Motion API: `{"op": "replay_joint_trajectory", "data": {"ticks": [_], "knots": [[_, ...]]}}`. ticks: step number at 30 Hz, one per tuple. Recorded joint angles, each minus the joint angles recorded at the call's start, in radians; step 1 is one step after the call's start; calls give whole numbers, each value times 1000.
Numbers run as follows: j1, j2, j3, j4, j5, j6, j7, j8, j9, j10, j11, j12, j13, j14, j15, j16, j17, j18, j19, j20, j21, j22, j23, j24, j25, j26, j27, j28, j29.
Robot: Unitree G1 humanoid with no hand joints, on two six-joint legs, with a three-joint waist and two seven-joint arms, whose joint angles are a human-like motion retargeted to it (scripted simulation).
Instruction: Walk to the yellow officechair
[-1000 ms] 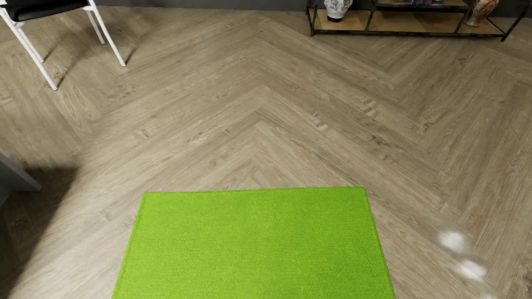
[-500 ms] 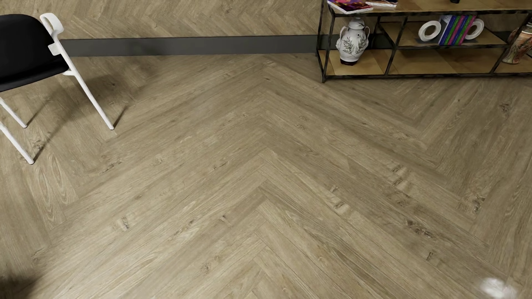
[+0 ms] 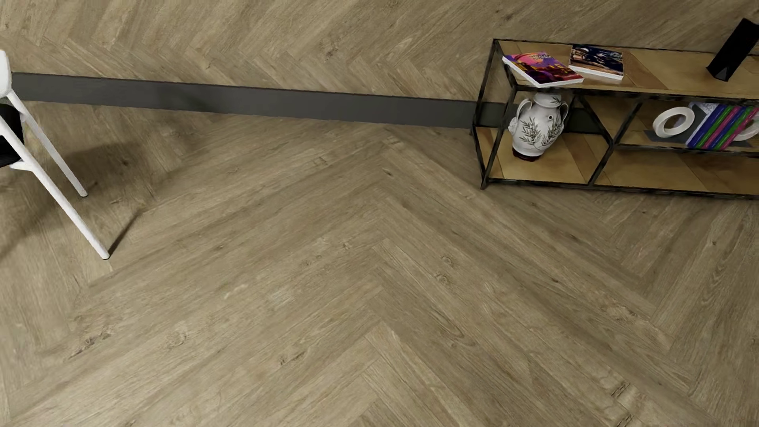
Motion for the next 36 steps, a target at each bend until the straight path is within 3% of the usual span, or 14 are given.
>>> {"op": "replay_joint_trajectory", "data": {"ticks": [2, 3, 4, 5, 6, 7, 10, 12, 15, 19, 21, 25, 34, 36], "knots": [[142, -109, -96, 21, 13, 18, 0, 0, -5, -78, -440, -30, 37, -32, 131, 16, 26, 0, 0, 23, 13, -83, 116, 0, 0, 0, 0, 0, 0], [225, -121, -125, 24, 24, 20, 0, 0, -14, -118, -683, -37, 60, -64, 28, 24, 25, 0, 0, 41, 8, -121, 143, 0, 0, 0, 0, 0, 0], [286, -119, -139, 5, 33, 8, 0, 0, -32, -148, -812, -49, 77, -107, -324, 36, 19, 0, 0, 75, 38, -157, 147, 0, 0, 0, 0, 0, 0], [320, -140, -149, -1, 25, 2, 0, 0, -57, -149, -1168, -54, 100, -164, -41, 51, 9, 0, 0, 105, 60, -183, 147, 0, 0, 0, 0, 0, 0], [350, -160, -162, -16, 25, -6, 0, 0, -65, -145, -1197, -59, 120, -201, -2, 57, 3, 0, 0, 132, 82, -183, 157, 0, 0, 0, 0, 0, 0], [380, -193, -178, -11, 41, 7, 0, 0, -56, -115, -837, -51, 130, -206, -348, 51, 0, 0, 0, 167, 98, -174, 171, 0, 0, 0, 0, 0, 0], [287, -175, -158, 95, 171, 86, 0, 0, -40, 351, -729, 1, 155, 165, 52, 8, -12, 0, 0, 201, 94, -69, 210, 0, 0, 0, 0, 0, 0], [66, -59, -137, 140, 219, 91, 0, 0, 4, 685, -709, 26, 139, 38, 60, 1, -23, 0, 0, 173, 49, -27, 176, 0, 0, 0, 0, 0, 0], [-132, 127, 25, 118, 205, 5, 0, 0, 14, 314, -754, 64, 79, -36, -120, 21, -36, 0, 0, 137, 12, 9, 74, 0, 0, 0, 0, 0, 0], [-234, 285, 97, 172, 184, -41, 0, 0, -36, -110, -757, 168, 9, 601, -383, 25, -73, 0, 0, 149, -108, 14, -45, 0, 0, 0, 0, 0, 0], [-188, 325, 145, 156, 166, -61, 0, 0, -22, 16, -634, 177, -3, 324, -373, 28, -77, 0, 0, 132, -133, 32, -73, 0, 0, 0, 0, 0, 0], [-36, 92, 102, 223, 89, -121, 0, 0, 3, 18, -400, 76, -32, 94, 50, 70, 2, 0, 0, 158, -69, 62, -62, 0, 0, 0, 0, 0, 0], [368, -349, -176, 216, -75, -38, 0, 0, -31, -87, -771, -10, 184, -152, -210, 74, -22, 0, 0, 147, 108, -168, 155, 0, 0, 0, 0, 0, 0], [430, -443, -253, 243, -80, 1, 0, 0, -5, -67, -637, -55, 217, -122, 77, 88, -32, 0, 0, 139, 133, -185, 210, 0, 0, 0, 0, 0, 0]]}}
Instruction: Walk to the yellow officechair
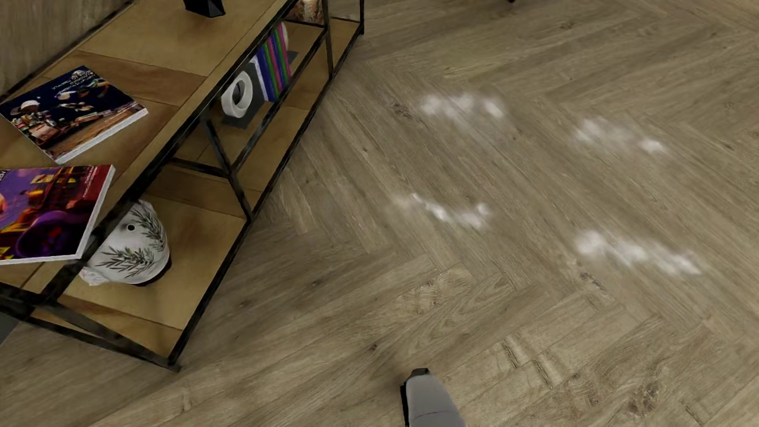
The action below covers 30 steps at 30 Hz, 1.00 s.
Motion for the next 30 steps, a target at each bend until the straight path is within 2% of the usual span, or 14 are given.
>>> {"op": "replay_joint_trajectory", "data": {"ticks": [1, 3, 4, 7, 9, 14, 17, 18, 20, 21, 23, 27, 28, 30], "knots": [[25, -19, -17, 14, 26, 22, 0, 0, 5, 14, 62, 4, -9, 74, 33, -1, 3, 0, 0, 24, 29, 1, 41, 0, 0, 0, 0, 0, 0], [-75, 45, -17, 30, 83, 42, 0, 0, -26, 178, 95, 38, 3, 278, -84, -6, 7, 0, 0, 24, 43, 44, 54, 0, 0, 0, 0, 0, 0], [-163, 92, 39, 7, 115, 47, 0, 0, -33, 318, 95, 44, 15, 288, -150, -11, 8, 0, 0, 15, 13, 70, 24, 0, 0, 0, 0, 0, 0], [-434, 392, 211, -60, 241, 59, 0, 0, 12, 694, -48, 106, -81, 110, -278, -25, 1, 0, 0, -28, 32, 100, -67, 0, 0, 0, 0, 0, 0], [-650, 594, 313, -107, 272, 55, 0, 0, 18, 659, -163, 154, -155, 35, -396, -20, -5, 0, 0, -95, -88, 126, -172, 0, 0, 0, 0, 0, 0], [-851, 973, 501, -130, 193, 51, 0, 0, -33, -89, -286, 281, -345, 130, -631, -28, -47, 0, 0, -140, -343, 178, -433, 0, 0, 0, 0, 0, 0], [-938, 1069, 594, -126, 66, 25, 0, 0, -48, 74, -203, 304, -368, 186, -518, -27, -47, 0, 0, -155, -422, 213, -489, 0, 0, 0, 0, 0, 0], [-951, 1059, 587, -171, 7, -15, 0, 0, -35, 206, -85, 283, -344, 199, -377, -30, -18, 0, 0, -177, -424, 267, -454, 0, 0, 0, 0, 0, 0], [-848, 870, 520, -214, 16, -8, 0, 0, -32, 290, 371, 239, -303, 89, -102, -56, -13, 0, 0, -154, -362, 272, -377, 0, 0, 0, 0, 0, 0], [-753, 761, 443, -255, 13, -17, 0, 0, -19, 252, 584, 224, -298, 72, -113, -66, -7, 0, 0, -138, -299, 227, -322, 0, 0, 0, 0, 0, 0], [-575, 552, 283, -274, 75, 31, 0, 0, -11, 144, 727, 166, -225, 81, -133, -85, 2, 0, 0, -85, -236, 109, -248, 0, 0, 0, 0, 0, 0], [-202, 296, 95, -247, 131, 74, 0, 0, -8, -69, 68, 54, -62, 47, 102, -86, 14, 0, 0, 7, -55, -174, -48, 0, 0, 0, 0, 0, 0], [-133, 276, 62, -240, 119, 63, 0, 0, -14, -87, -128, 16, -29, 13, -39, -74, 19, 0, 0, 36, -31, -229, -24, 0, 0, 0, 0, 0, 0], [-55, 222, -2, -212, 91, 48, 0, 0, -32, -78, -211, -37, 28, -64, -543, -53, 20, 0, 0, 75, 20, -291, -5, 0, 0, 0, 0, 0, 0]]}}
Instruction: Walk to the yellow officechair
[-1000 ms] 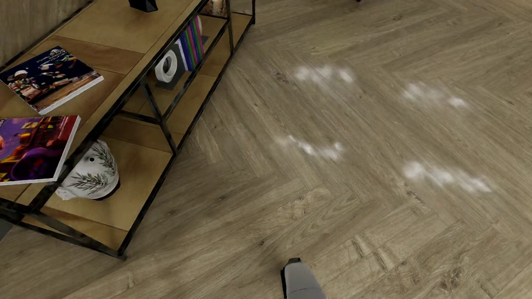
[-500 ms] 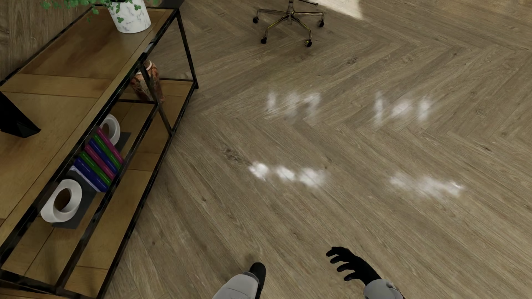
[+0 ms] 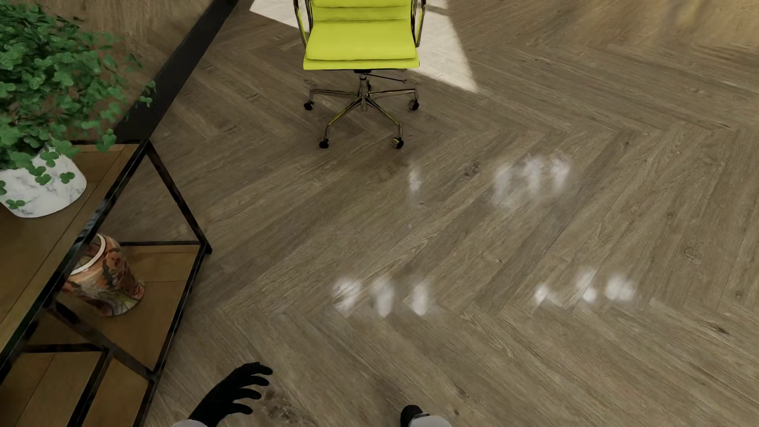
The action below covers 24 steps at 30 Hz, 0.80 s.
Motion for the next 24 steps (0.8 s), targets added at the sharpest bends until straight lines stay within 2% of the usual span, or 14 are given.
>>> {"op": "replay_joint_trajectory", "data": {"ticks": [1, 4, 5, 6, 8, 12, 14, 15, 16, 17, 18, 20, 23, 24], "knots": [[32, -24, -36, 21, 4, 1, 0, 0, 4, 23, -6, -10, 20, 3, -5, 1, 2, 0, 0, 20, 22, -2, 11, 0, 0, 0, 0, 0, 0], [30, -86, -32, 110, 99, 60, 0, 0, -15, 272, 141, 29, 26, 374, 568, -47, 7, 0, 0, 37, 78, 154, 57, 0, 0, 0, 0, 0, 0], [-15, -31, -7, 125, 130, 66, 0, 0, -3, 443, 198, 52, 8, 541, 566, -65, 4, 0, 0, 8, 71, 253, 55, 0, 0, 0, 0, 0, 0], [-133, 29, 17, 124, 156, 54, 0, 0, 7, 656, 205, 65, -31, 528, 541, -56, 16, 0, 0, -44, 55, 335, 37, 0, 0, 0, 0, 0, 0], [-319, 220, 142, 125, 178, 33, 0, 0, 31, 905, 155, 80, -98, 215, 437, -64, 4, 0, 0, -141, -11, 484, -57, 0, 0, 0, 0, 0, 0], [-560, 553, 366, 97, 110, -28, 0, 0, 13, 501, 9, 242, -268, 151, 187, -35, -34, 0, 0, -203, -198, 570, -286, 0, 0, 0, 0, 0, 0], [-615, 676, 418, 118, 105, -18, 0, 0, -11, 113, -52, 295, -352, 354, 58, -21, -41, 0, 0, -206, -335, 571, -359, 0, 0, 0, 0, 0, 0], [-638, 705, 440, 123, 89, -19, 0, 0, -28, 49, -51, 306, -390, 700, 20, -17, -46, 0, 0, -210, -387, 571, -392, 0, 0, 0, 0, 0, 0], [-663, 712, 469, 126, 69, -20, 0, 0, -38, -393, -33, 307, -417, 905, 7, -19, -53, 0, 0, -212, -432, 585, -429, 0, 0, 0, 0, 0, 0], [-711, 755, 466, 123, 70, -16, 0, 0, -49, -10, -25, 316, -432, 905, 20, -28, -53, 0, 0, -176, -437, 603, -432, 0, 0, 0, 0, 0, 0], [-717, 778, 486, 100, 37, -23, 0, 0, -49, 64, 21, 313, -417, 639, 62, -36, -52, 0, 0, -161, -457, 615, -450, 0, 0, 0, 0, 0, 0], [-709, 744, 467, 5, -15, -39, 0, 0, -76, 185, 265, 322, -335, 352, 278, -42, -16, 0, 0, -150, -490, 642, -437, 0, 0, 0, 0, 0, 0], [-498, 525, 418, -24, -43, -50, 0, 0, -14, 261, 852, 246, -297, 182, 456, -50, 51, 0, 0, -100, -391, 605, -205, 0, 0, 0, 0, 0, 0], [-454, 442, 351, -51, -54, -45, 0, 0, 0, 225, 933, 199, -298, 182, 460, -42, 25, 0, 0, -112, -216, 521, -157, 0, 0, 0, 0, 0, 0]]}}
